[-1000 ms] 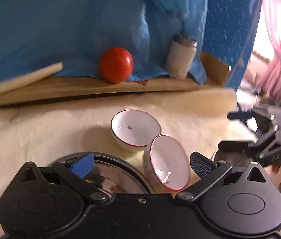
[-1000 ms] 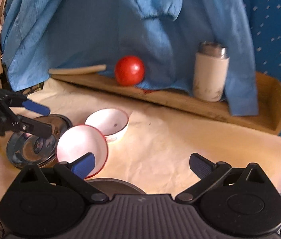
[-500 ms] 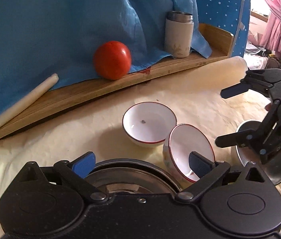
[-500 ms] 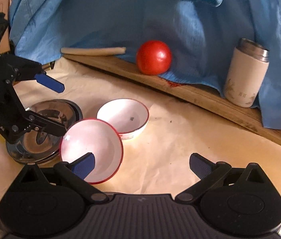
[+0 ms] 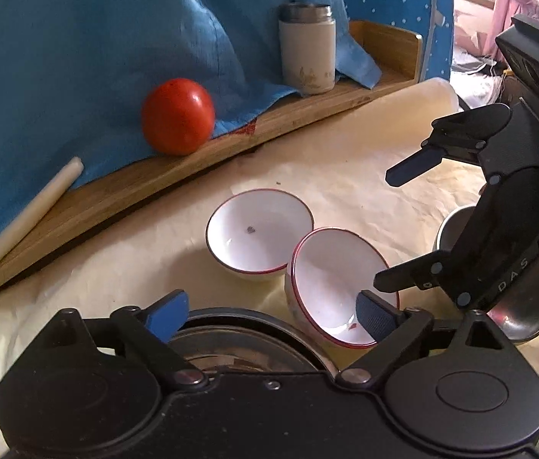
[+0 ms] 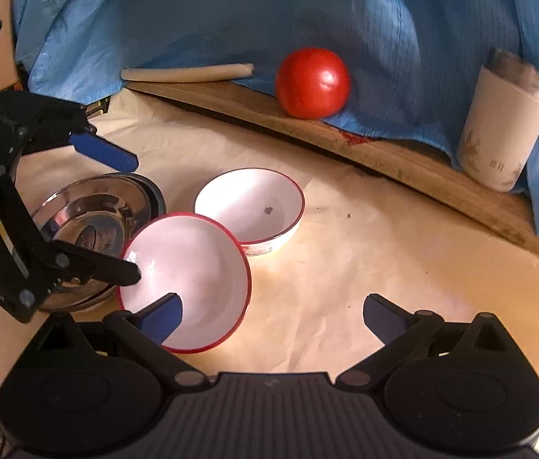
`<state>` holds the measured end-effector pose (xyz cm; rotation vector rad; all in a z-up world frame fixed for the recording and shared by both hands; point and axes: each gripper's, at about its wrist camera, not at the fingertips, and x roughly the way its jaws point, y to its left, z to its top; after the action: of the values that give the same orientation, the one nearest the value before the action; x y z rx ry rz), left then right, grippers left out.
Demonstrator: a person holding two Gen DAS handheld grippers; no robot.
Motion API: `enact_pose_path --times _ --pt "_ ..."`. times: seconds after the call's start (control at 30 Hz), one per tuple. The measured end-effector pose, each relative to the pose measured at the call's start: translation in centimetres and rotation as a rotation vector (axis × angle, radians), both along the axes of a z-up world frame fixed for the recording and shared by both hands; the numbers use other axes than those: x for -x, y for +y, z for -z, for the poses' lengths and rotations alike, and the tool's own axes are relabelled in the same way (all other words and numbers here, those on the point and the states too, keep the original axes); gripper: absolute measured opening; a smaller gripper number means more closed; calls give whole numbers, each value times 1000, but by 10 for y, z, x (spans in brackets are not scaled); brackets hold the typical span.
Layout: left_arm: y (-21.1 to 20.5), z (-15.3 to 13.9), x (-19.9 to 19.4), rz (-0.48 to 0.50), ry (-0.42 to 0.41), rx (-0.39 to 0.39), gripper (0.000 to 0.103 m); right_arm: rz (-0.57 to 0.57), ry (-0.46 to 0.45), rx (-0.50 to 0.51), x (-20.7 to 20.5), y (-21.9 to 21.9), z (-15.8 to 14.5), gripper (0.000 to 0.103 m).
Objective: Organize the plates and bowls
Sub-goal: 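Move both tools to the larger white red-rimmed bowl, then close both tools on the rim of the white bowl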
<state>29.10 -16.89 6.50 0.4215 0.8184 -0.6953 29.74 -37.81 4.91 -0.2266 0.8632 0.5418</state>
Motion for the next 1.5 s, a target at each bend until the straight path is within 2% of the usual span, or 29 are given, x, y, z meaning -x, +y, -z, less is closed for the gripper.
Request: enact_pose_path --times 0.07,0.13,0.33,0.57,0.67,0.77,0.83,1.1,1.33,1.5 --pt "1 2 -4 -18 25 1 87 15 18 -5 -3 0 2 102" --pt "2 4 -7 -34 49 1 84 18 34 -6 -5 1 3 97" --pt "4 6 -10 -43 104 41 58 6 67 -17 -8 5 5 81" --pt "-5 6 -4 -11 129 46 36 -3 145 -60 -15 8 10 80" --pt "-6 8 -5 -26 145 38 28 -3 163 -68 -15 10 10 67" --pt "-5 8 -6 -42 169 54 24 11 188 -70 -18 10 12 54" --pt "-6 8 -6 -57 178 52 23 19 222 -84 -20 9 16 40" --pt "-9 8 -9 -110 201 47 20 70 325 -149 -31 4 22 16" --pt "-8 7 -12 -151 235 49 16 141 378 -222 -39 -7 23 7" --pt "-4 4 -14 -190 267 79 13 163 368 -250 -39 -11 15 6"
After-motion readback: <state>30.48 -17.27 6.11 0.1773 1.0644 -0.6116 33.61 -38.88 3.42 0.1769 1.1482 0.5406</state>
